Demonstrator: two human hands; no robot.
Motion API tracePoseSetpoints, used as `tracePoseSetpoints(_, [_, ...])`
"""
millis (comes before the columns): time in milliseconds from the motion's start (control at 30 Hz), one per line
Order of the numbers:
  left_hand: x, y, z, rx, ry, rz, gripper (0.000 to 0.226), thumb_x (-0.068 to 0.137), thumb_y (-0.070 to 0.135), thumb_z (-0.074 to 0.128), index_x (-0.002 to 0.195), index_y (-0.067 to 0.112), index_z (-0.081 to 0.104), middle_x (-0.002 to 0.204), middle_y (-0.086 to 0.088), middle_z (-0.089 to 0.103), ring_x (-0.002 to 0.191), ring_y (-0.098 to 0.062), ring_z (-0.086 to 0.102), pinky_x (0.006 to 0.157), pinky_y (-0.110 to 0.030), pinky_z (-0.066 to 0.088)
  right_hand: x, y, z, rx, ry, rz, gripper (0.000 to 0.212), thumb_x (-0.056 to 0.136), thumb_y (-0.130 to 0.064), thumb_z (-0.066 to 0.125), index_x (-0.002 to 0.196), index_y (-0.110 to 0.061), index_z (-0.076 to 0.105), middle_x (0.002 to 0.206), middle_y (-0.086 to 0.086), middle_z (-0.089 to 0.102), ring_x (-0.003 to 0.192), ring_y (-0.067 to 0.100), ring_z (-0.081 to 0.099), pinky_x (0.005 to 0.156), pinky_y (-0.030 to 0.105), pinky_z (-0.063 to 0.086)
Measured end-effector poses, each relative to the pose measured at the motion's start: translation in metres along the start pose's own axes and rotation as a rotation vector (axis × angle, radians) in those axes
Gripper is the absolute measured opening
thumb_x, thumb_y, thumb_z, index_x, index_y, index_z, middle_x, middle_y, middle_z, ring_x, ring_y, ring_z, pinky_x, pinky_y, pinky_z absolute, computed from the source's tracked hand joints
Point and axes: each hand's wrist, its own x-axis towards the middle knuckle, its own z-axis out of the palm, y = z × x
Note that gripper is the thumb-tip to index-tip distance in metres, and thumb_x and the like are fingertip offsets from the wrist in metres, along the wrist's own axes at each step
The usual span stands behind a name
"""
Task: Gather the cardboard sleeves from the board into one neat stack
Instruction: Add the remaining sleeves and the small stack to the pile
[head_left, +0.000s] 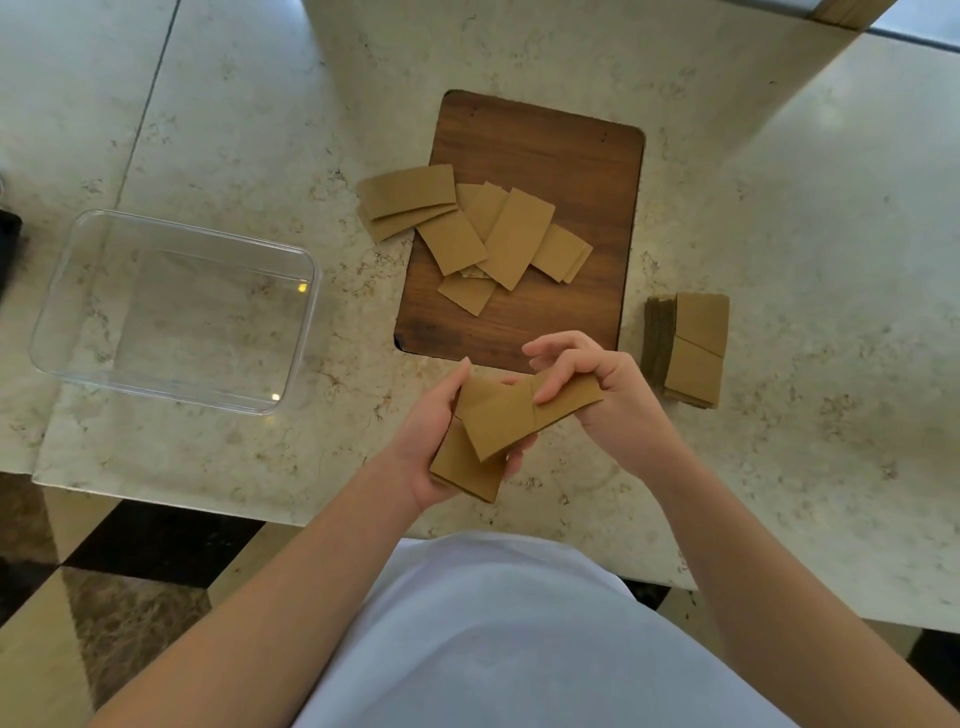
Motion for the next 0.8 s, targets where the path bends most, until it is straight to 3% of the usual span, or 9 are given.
tracePoseSetpoints(167, [-0.003,0.002,0.003,0.078,-0.062,-0.033,0.069,0.100,0.064,0.049,0.141,0.009,0.061,0.103,-0.021,0.075,0.079,-0.035,0.072,0.061,-0.039,0.058,0.000,0.002,-0.001,0.129,-0.021,0.045,0.047,0.085,0.029,0.053,0.057,-0.008,0.061,0.121,0.013,0.062,0.105,0.009,0.066,0.085,0.029,0.056])
tracePoseSetpoints(300, [-0.005,0.001,0.006,0.165,-0.185,-0.062,0.063,0.094,0.062,0.064,0.137,0.015,0.065,0.106,-0.018,0.075,0.082,-0.036,0.074,0.066,-0.044,0.061,0.002,0.002,0.000,0.217,-0.123,0.064,0.063,0.085,0.031,0.045,0.050,-0.018,0.063,0.128,0.011,0.063,0.116,0.019,0.064,0.087,0.041,0.057])
tracePoseSetpoints(367, [-0.006,-0.001,0.006,0.162,-0.247,-0.073,0.059,0.092,0.060,0.068,0.129,0.014,0.069,0.105,-0.019,0.074,0.085,-0.036,0.075,0.068,-0.047,0.063,0.005,0.002,0.003,0.197,-0.163,0.072,0.061,0.086,0.030,0.047,0.050,-0.016,0.066,0.135,0.009,0.062,0.112,0.026,0.066,0.077,0.062,0.054])
tracePoseSetpoints(433, [-0.006,-0.003,0.006,0.164,-0.247,-0.072,0.058,0.089,0.060,0.071,0.120,0.010,0.074,0.103,-0.019,0.075,0.085,-0.034,0.075,0.068,-0.045,0.063,0.008,0.002,0.007,0.167,-0.171,0.069,0.057,0.084,0.029,0.049,0.051,-0.013,0.068,0.135,0.005,0.062,0.104,0.026,0.067,0.059,0.055,0.055])
tracePoseSetpoints(500, [-0.003,-0.002,0.006,0.170,-0.196,-0.036,0.061,0.089,0.063,0.069,0.117,0.009,0.074,0.100,-0.018,0.075,0.082,-0.031,0.074,0.066,-0.042,0.062,0.011,0.002,0.011,0.147,-0.096,0.055,0.057,0.082,0.028,0.049,0.052,-0.015,0.070,0.130,0.005,0.065,0.102,0.032,0.066,0.051,0.044,0.053])
tracePoseSetpoints(567, [0.003,-0.001,0.007,0.110,-0.067,0.014,0.067,0.090,0.067,0.066,0.118,0.007,0.072,0.098,-0.018,0.074,0.078,-0.030,0.072,0.064,-0.041,0.061,0.014,0.003,0.013,0.018,0.104,0.003,0.048,0.081,0.023,0.056,0.057,-0.016,0.070,0.116,0.007,0.069,0.100,0.031,0.066,0.067,0.049,0.058])
tracePoseSetpoints(600, [0.006,0.000,0.007,0.036,0.022,0.038,0.068,0.090,0.068,0.064,0.120,0.007,0.070,0.097,-0.018,0.073,0.077,-0.030,0.072,0.064,-0.041,0.061,0.015,0.004,0.013,-0.102,0.225,-0.047,0.038,0.079,0.017,0.061,0.062,-0.015,0.071,0.107,0.007,0.070,0.096,0.024,0.067,0.076,0.042,0.059])
tracePoseSetpoints(700, [0.015,0.003,0.003,-0.141,0.226,0.158,0.062,0.095,0.069,0.054,0.128,0.016,0.059,0.093,-0.016,0.073,0.079,-0.033,0.075,0.067,-0.044,0.062,0.016,0.009,0.015,-0.466,0.510,-0.213,0.022,0.080,0.008,0.066,0.080,-0.013,0.076,0.090,-0.001,0.066,0.085,0.016,0.063,0.072,0.026,0.052])
tracePoseSetpoints(800, [0.022,0.004,0.003,-0.194,0.274,0.244,0.058,0.098,0.070,0.044,0.131,0.026,0.060,0.104,-0.018,0.079,0.089,-0.037,0.078,0.071,-0.052,0.062,0.015,0.016,0.020,-0.697,0.516,-0.350,0.016,0.080,0.001,0.070,0.088,-0.011,0.077,0.090,0.000,0.067,0.086,0.021,0.059,0.072,0.030,0.049])
